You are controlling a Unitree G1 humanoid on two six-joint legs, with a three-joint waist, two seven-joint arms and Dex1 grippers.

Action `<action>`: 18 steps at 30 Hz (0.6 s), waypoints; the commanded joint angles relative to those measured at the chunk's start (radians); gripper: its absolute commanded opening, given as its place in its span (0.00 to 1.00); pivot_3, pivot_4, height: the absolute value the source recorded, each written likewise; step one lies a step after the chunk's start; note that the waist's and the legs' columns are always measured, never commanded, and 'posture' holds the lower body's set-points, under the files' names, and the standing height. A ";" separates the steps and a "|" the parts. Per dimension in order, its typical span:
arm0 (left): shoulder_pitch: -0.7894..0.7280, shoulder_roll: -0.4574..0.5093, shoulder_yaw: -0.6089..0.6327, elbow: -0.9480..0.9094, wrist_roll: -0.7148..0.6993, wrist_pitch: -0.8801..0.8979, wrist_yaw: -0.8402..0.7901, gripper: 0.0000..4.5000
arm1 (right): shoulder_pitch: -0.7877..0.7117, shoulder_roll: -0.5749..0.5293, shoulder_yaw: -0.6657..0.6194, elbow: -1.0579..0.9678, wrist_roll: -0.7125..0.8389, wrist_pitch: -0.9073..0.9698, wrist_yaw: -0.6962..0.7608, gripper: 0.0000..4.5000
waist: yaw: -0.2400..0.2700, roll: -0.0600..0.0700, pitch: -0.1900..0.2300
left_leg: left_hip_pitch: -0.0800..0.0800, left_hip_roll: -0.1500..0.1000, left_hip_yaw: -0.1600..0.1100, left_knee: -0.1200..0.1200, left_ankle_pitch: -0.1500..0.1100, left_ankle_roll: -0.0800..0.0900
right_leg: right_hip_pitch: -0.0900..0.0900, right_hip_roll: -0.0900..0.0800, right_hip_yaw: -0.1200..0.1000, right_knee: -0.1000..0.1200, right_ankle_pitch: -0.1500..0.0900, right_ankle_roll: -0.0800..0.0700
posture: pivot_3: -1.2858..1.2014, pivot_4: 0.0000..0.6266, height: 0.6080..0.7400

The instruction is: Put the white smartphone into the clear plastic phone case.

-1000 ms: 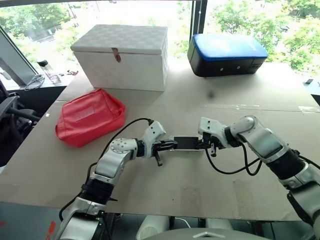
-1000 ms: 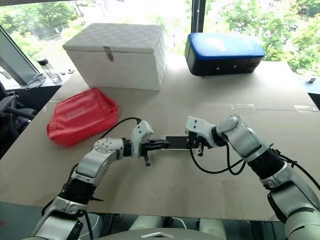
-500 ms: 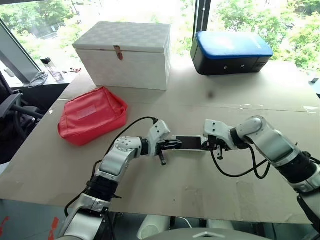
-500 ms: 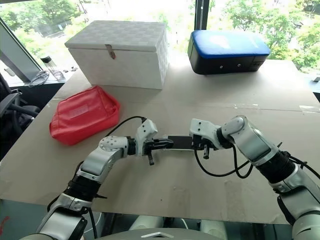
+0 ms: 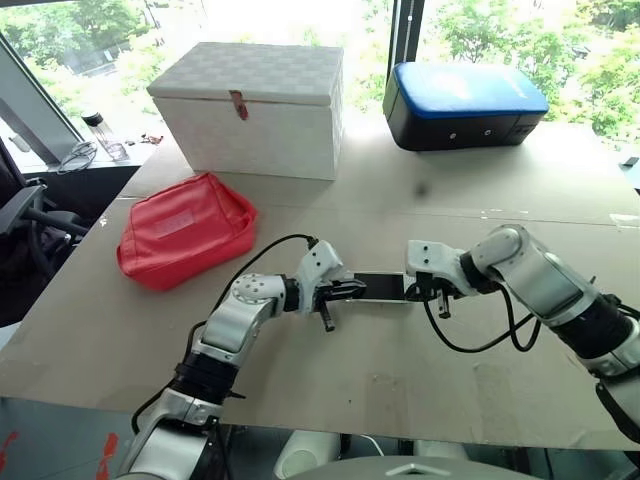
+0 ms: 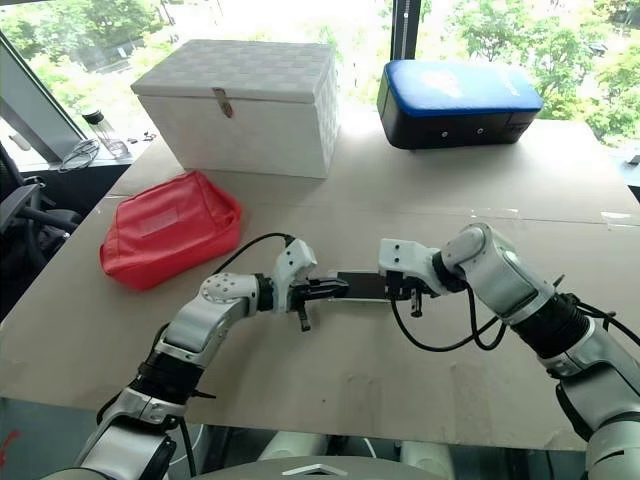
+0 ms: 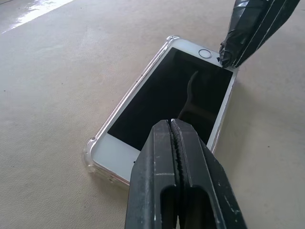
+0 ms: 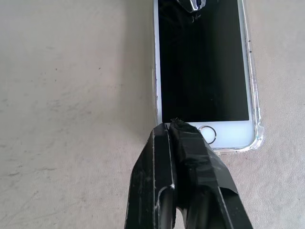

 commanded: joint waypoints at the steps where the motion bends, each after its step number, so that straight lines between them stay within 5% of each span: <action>1: 0.014 -0.006 -0.011 -0.044 -0.003 0.009 0.005 0.01 | 0.084 -0.016 0.221 0.182 -0.109 0.025 0.045 0.00 | 0.000 0.000 -0.001 | 0.000 0.000 0.000 0.000 0.000 0.000 | 0.000 0.000 0.000 -0.001 0.000 0.000 | 0.52 0.24 1.00; 18: 0.036 -0.038 -0.016 -0.116 -0.015 0.067 0.040 0.01 | 0.110 0.093 0.301 0.384 -0.288 -0.073 0.176 0.00 | -0.005 -0.009 -0.015 | 0.017 0.000 -0.001 -0.003 -0.005 0.002 | 0.021 -0.002 -0.001 -0.003 -0.004 0.004 | 0.52 0.24 1.00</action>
